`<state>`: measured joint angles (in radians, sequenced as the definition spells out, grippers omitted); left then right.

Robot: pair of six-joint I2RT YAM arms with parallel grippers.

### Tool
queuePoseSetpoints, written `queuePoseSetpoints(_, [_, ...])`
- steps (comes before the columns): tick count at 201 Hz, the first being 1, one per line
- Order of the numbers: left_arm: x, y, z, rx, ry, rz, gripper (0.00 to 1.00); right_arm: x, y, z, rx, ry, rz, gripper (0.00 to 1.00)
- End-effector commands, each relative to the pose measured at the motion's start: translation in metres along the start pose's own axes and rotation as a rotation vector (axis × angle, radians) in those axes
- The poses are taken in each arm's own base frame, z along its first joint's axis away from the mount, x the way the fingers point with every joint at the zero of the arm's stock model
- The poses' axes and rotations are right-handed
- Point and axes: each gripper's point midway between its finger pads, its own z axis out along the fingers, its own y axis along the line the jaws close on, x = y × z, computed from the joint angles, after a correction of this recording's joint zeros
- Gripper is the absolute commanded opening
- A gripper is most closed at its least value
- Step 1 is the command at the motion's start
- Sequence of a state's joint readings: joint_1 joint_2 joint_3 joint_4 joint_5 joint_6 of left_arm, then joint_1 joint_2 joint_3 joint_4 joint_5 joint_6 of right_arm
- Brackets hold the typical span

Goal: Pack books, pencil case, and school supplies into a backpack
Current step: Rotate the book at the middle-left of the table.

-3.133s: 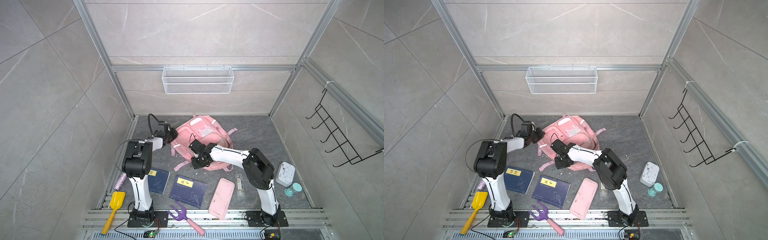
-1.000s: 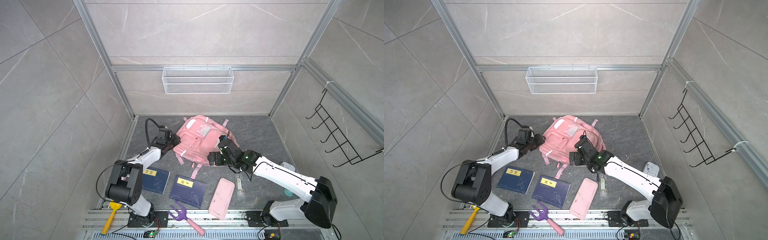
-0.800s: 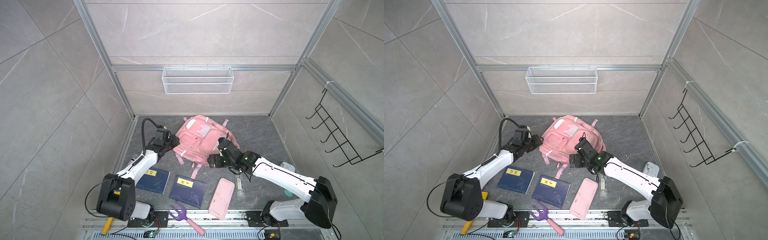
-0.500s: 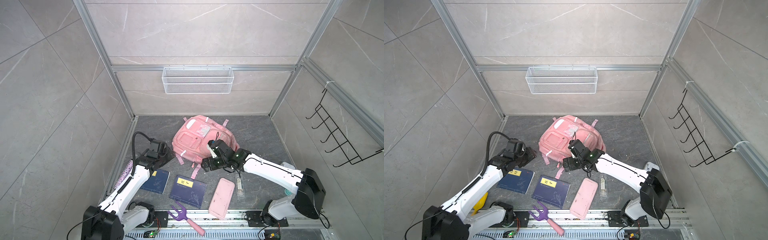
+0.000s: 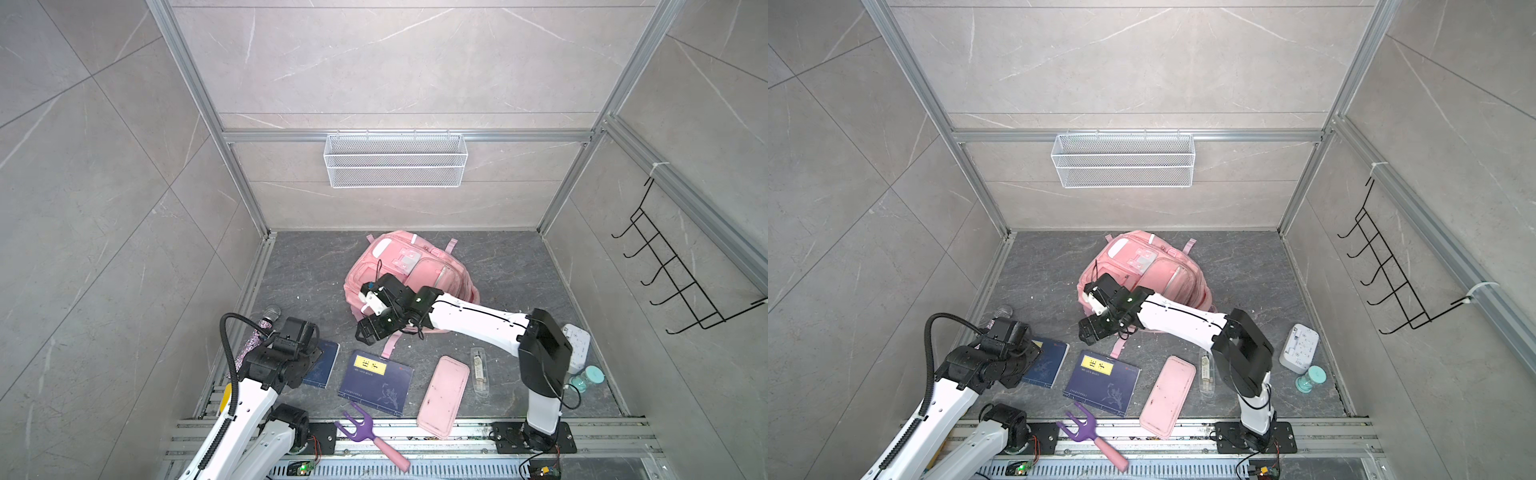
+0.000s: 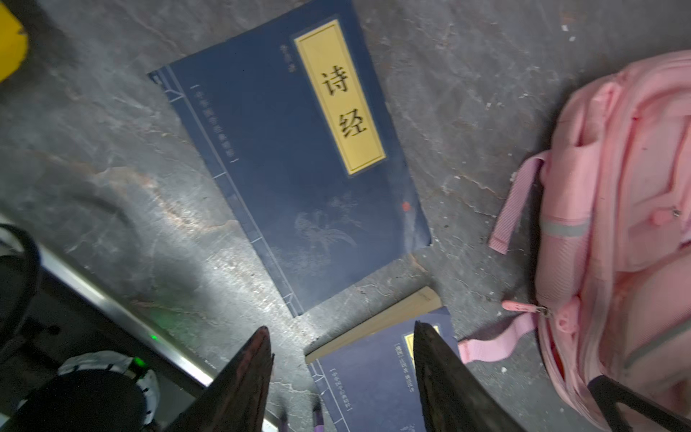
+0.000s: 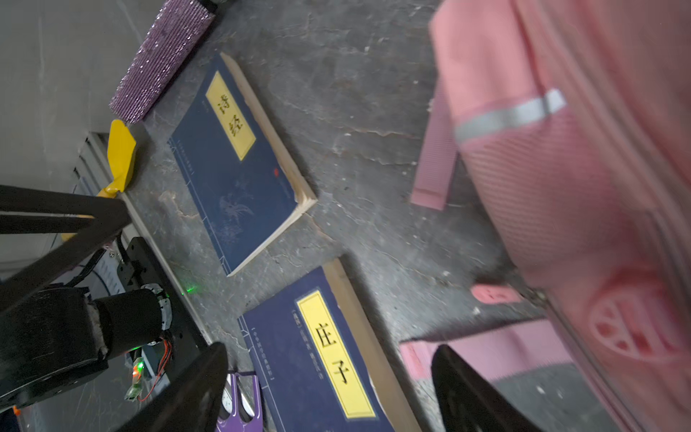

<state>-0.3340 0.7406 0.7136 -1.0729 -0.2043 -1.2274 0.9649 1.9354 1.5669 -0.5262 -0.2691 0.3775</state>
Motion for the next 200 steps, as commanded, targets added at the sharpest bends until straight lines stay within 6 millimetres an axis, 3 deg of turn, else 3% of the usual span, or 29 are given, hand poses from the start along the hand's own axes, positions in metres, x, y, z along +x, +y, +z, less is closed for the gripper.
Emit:
queuePoseSetpoints(1, [0.005,0.03,0.006,-0.127,0.002,-0.064,0.62,-0.003,0.016,0.02,-0.054,0.051,-0.055,0.86])
queuePoseSetpoints(49, [0.019,0.041,0.043,-0.201,0.075,-0.116,0.63,-0.006,0.036,0.055,-0.087,0.131,-0.118,0.76])
queuePoseSetpoints(85, [0.012,0.048,0.053,-0.212,0.054,-0.127,0.64,-0.004,0.038,0.076,-0.085,0.174,-0.131,0.67])
queuePoseSetpoints(152, [0.017,0.063,0.085,-0.17,0.069,-0.203,0.64,-0.015,0.049,0.111,-0.098,0.219,-0.163,0.7])
queuePoseSetpoints(200, [0.01,0.06,0.087,-0.111,0.015,-0.225,0.64,-0.025,0.052,0.137,-0.104,0.224,-0.151,0.68])
